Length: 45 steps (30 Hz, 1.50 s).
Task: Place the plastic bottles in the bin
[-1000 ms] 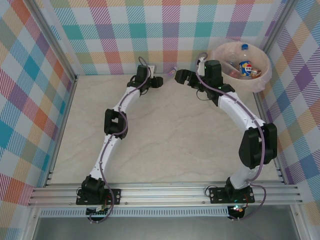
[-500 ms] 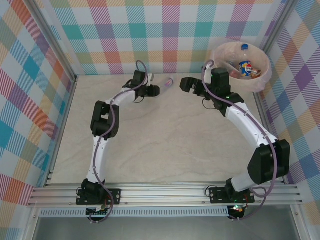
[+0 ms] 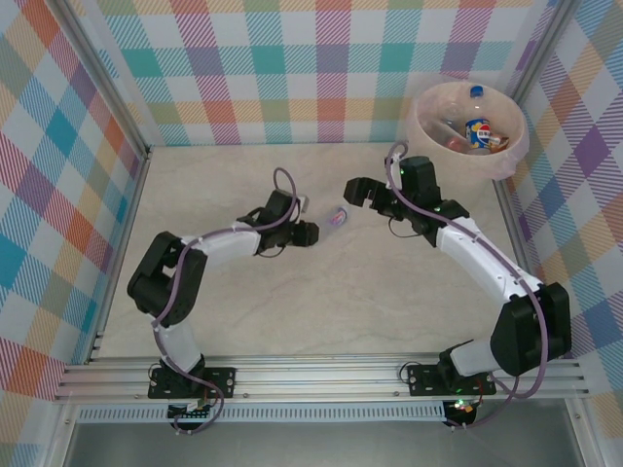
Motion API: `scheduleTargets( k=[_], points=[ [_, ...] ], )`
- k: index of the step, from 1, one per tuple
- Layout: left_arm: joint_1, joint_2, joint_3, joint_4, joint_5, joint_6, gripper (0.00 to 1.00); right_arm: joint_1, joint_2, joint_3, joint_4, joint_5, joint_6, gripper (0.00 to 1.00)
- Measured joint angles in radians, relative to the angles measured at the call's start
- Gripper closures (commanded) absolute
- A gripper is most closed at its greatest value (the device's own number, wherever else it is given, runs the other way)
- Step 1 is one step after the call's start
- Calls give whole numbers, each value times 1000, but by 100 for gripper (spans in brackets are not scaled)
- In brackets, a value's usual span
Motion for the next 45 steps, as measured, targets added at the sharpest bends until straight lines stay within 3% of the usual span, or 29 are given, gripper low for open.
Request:
scheduleTargets(
  k=[4, 11, 18, 24, 28, 30, 40, 45],
  points=[
    [-55, -109, -124, 14, -14, -74, 54, 2, -2, -65, -27, 32, 92, 0],
    [-55, -210, -201, 52, 31, -209, 54, 2, -4, -208, -9, -11, 338, 0],
    [-55, -224, -201, 140, 173, -286, 54, 2, 21, -328, 235, -151, 578, 0],
    [-55, -224, -226, 265, 287, -367, 54, 2, 47, -372, 442, -169, 696, 0],
    [-55, -214, -240, 343, 338, -419, 54, 2, 49, -420, 530, -165, 728, 7],
    [-55, -210, -241, 364, 355, -437, 54, 2, 49, -426, 548, -165, 726, 17],
    [-55, -180, -242, 433, 402, -478, 51, 0, 49, -437, 626, -167, 710, 39],
    [-55, -180, -242, 450, 407, -496, 29, 0, 46, -437, 616, -153, 668, 44]
  ],
)
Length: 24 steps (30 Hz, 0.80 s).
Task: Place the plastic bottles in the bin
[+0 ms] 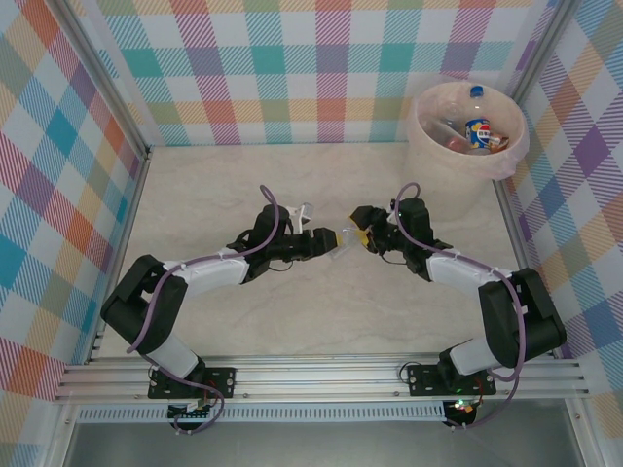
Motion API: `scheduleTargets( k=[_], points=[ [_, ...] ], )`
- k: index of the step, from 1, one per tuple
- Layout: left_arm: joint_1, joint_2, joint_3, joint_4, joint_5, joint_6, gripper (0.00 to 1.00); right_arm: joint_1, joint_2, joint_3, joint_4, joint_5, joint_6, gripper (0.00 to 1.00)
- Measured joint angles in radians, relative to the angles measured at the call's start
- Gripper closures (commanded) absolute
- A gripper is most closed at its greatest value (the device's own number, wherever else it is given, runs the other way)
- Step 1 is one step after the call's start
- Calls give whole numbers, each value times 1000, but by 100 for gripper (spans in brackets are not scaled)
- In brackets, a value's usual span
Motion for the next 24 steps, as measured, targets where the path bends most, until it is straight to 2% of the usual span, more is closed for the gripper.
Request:
scheduleTargets(
  k=[2, 9, 14, 17, 24],
  points=[
    [0, 0, 1, 3, 2, 2, 20, 0, -10, 1, -19, 9, -26, 46],
    [6, -26, 3, -52, -6, 41, 0, -3, -45, 43, -98, 50, -133, 50],
    [18, -107, 3, -89, -43, 63, 0, -21, -76, 108, -208, 85, -246, 52],
    [26, -190, 2, -113, -120, 72, 0, -31, -120, 208, -335, 126, -368, 52],
    [26, -342, 2, -197, -286, 134, 0, -94, -177, 644, -644, 212, -720, 51]
  ],
)
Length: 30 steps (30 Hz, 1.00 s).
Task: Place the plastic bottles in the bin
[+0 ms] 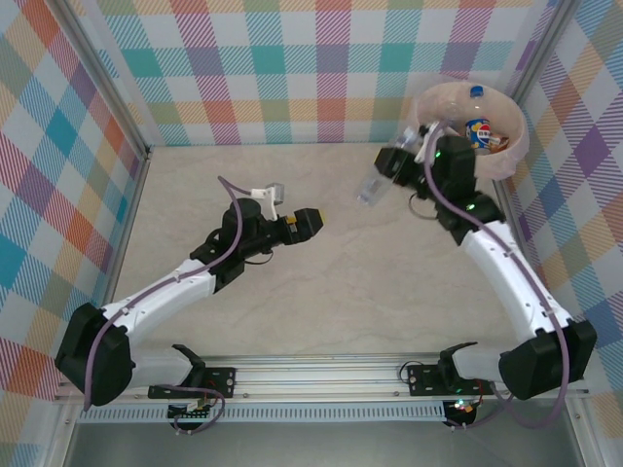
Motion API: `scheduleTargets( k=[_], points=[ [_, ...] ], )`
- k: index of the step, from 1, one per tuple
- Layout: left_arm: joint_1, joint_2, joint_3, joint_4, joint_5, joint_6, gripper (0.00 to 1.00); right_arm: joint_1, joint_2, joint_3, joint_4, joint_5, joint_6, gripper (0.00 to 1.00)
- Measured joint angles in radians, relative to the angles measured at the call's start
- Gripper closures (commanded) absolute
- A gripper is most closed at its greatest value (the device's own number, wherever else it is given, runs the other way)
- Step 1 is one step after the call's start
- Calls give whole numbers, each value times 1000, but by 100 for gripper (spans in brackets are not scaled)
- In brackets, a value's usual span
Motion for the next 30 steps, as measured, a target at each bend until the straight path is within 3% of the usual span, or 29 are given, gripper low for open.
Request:
scheduleTargets(
  k=[9, 16, 24, 30],
  points=[
    [0, 2, 0, -75, -91, 25, 0, -202, 93, 468, -322, 110, -302, 50],
    [0, 9, 1, -118, -144, 35, 0, -319, 338, 768, -515, 248, -431, 47],
    [2, 38, 7, -157, -195, 50, 0, -382, 686, 1274, -808, 424, -533, 45],
    [7, 79, 35, -172, -206, 54, 0, -416, 765, 1337, -912, 454, -558, 35]
  ],
)
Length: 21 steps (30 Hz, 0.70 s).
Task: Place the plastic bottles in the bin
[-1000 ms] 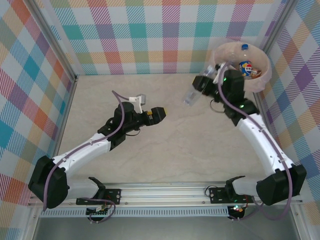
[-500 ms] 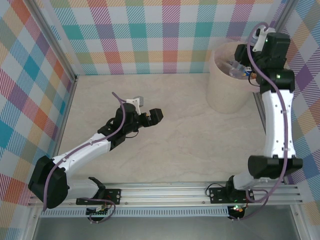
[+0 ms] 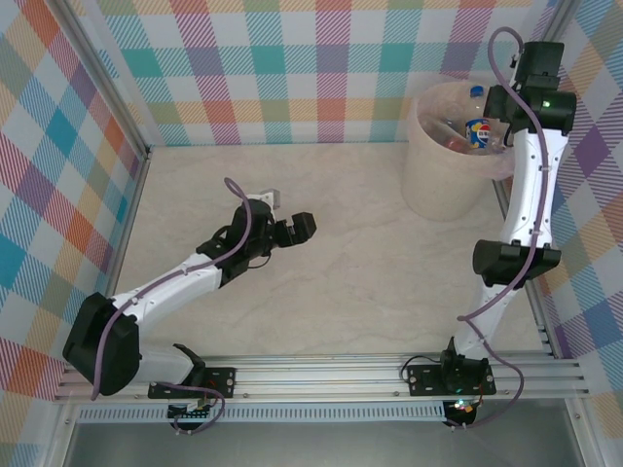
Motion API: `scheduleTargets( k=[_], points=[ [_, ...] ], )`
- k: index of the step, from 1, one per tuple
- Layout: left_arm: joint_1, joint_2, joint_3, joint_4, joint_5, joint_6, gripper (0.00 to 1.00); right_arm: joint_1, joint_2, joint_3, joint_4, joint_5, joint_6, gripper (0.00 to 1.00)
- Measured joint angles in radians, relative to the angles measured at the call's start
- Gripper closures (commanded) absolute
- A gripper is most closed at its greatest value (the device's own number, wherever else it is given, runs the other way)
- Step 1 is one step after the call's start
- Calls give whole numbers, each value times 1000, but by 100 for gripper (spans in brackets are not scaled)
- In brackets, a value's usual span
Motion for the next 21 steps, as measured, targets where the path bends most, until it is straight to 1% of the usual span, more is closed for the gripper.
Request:
scheduleTargets(
  k=[2, 6, 8, 11, 13, 16, 21],
  points=[
    [1, 17, 9, -1, 0, 0, 0, -1, 31, 11, -19, 1, -5, 28],
    [2, 55, 32, -7, 0, 3, 0, -4, 114, 60, -42, 7, -3, 21],
    [2, 68, 36, -7, 0, 4, 0, -6, 136, 60, -55, 6, 4, 15],
    [2, 88, 39, -8, 1, 4, 0, -15, 143, 55, -68, 7, 18, 13],
    [3, 102, 41, -8, 3, 4, 0, -22, 138, 51, -68, 6, 27, 15],
    [5, 119, 45, -11, 3, 4, 0, -33, 132, 42, -68, 2, 48, 23],
    [5, 121, 45, -15, 3, 4, 0, -46, 129, 13, -65, 0, 71, 42]
  ],
)
